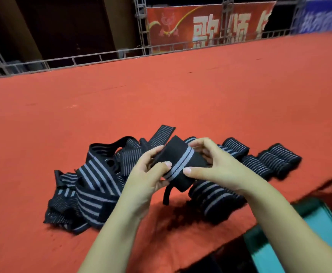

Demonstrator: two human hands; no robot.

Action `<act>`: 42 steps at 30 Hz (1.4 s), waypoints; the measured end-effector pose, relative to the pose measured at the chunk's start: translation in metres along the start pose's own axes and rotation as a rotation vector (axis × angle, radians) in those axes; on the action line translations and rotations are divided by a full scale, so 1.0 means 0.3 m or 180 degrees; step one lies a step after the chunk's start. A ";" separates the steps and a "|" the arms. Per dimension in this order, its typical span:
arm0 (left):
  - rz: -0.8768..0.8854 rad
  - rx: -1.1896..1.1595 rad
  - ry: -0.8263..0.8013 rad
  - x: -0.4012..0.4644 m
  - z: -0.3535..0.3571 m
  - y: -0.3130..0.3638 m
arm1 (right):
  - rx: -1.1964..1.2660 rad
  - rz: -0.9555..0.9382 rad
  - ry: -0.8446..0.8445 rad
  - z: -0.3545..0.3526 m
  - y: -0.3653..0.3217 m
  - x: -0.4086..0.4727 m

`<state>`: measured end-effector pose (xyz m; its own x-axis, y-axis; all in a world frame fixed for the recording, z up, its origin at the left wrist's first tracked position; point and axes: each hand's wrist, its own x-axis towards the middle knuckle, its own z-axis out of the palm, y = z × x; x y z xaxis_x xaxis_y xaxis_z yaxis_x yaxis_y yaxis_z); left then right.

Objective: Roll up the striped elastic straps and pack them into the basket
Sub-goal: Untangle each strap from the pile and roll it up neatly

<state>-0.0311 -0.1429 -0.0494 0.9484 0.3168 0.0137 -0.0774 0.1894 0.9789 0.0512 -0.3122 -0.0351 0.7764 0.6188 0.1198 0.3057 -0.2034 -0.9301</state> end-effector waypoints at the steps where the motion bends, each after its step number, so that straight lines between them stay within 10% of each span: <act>1: -0.0053 0.0056 -0.0093 0.022 0.026 -0.002 | 0.0004 -0.0026 -0.0048 -0.025 0.010 0.005; 18: -0.0340 0.0259 -0.0197 0.236 0.231 -0.080 | 0.1147 0.0954 0.1083 -0.471 0.260 0.512; 27: -0.0424 0.0244 -0.0071 0.312 0.228 -0.116 | 0.0306 0.1445 0.0702 -0.415 0.402 0.627; 42: -0.0479 0.0196 0.0054 0.305 0.186 -0.124 | -0.3201 0.1555 0.0021 -0.342 0.372 0.631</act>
<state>0.0757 -0.1727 -0.0732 0.9425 0.3049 -0.1370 0.0848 0.1786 0.9803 0.2888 -0.2955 -0.0806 0.9370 0.3012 -0.1771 0.2714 -0.9466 -0.1743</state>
